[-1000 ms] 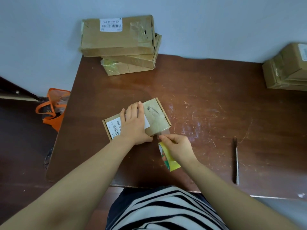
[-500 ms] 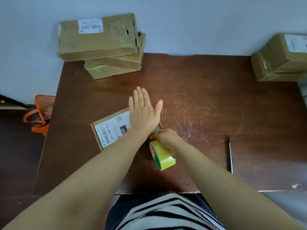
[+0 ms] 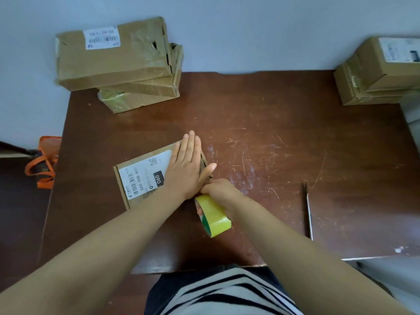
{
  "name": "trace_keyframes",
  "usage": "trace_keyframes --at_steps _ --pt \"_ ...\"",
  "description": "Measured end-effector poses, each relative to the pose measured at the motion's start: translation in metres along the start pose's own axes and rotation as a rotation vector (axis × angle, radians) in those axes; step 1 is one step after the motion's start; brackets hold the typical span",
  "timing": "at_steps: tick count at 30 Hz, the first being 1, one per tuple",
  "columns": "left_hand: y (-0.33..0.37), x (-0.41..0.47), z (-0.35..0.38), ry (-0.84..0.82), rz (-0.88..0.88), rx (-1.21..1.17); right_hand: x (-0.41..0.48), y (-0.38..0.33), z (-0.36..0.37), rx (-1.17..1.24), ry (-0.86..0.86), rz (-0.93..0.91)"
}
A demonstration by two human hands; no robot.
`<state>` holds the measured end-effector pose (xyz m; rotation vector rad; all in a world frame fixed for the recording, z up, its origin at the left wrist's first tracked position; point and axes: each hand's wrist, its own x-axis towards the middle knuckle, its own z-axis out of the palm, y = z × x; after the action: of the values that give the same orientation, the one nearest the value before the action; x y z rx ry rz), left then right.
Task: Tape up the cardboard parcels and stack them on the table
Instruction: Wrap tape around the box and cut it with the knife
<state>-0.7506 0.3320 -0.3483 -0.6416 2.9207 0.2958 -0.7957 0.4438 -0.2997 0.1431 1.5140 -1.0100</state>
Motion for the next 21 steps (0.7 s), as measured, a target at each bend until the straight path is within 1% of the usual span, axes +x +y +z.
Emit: trace_keyframes --at_steps 3,6,8,10,11,14,15,16,17,18,19,20,21 --pt "-0.002 0.007 -0.002 0.013 0.062 0.093 -0.003 0.003 0.005 0.091 0.004 0.001" --pt "0.001 0.004 -0.005 0.050 -0.003 0.123 -0.008 0.018 0.010 0.114 0.050 -0.093" --pt "0.001 0.004 -0.006 0.006 -0.020 0.132 -0.013 0.027 0.010 0.111 0.093 -0.182" --pt "0.000 0.000 -0.008 -0.045 -0.013 0.104 -0.016 0.034 0.007 0.037 0.137 -0.242" --pt "-0.002 0.003 -0.009 -0.053 -0.013 0.045 -0.018 0.035 0.005 -0.017 0.151 -0.264" --pt "-0.007 0.015 -0.027 -0.134 -0.079 -0.378 -0.028 0.036 -0.001 -0.050 0.159 -0.238" --pt "-0.010 0.014 -0.031 -0.107 -0.101 -0.463 -0.030 0.039 -0.006 -0.069 0.195 -0.254" --pt "-0.010 0.010 -0.035 -0.064 -0.119 -0.506 -0.033 0.044 -0.015 -0.114 0.268 -0.314" --pt "-0.010 0.007 -0.039 -0.036 -0.137 -0.521 -0.035 0.049 -0.025 -0.154 0.394 -0.400" --pt "-0.010 0.003 -0.041 -0.033 -0.155 -0.490 -0.036 0.055 -0.038 -0.182 0.562 -0.472" --pt "-0.010 0.001 -0.041 -0.057 -0.169 -0.411 -0.035 0.061 -0.051 -0.216 0.743 -0.498" --pt "-0.009 -0.002 -0.039 -0.095 -0.175 -0.312 -0.034 0.067 -0.065 -0.258 0.922 -0.473" --pt "-0.007 -0.005 -0.036 -0.131 -0.173 -0.234 -0.032 0.072 -0.078 -0.295 1.075 -0.403"
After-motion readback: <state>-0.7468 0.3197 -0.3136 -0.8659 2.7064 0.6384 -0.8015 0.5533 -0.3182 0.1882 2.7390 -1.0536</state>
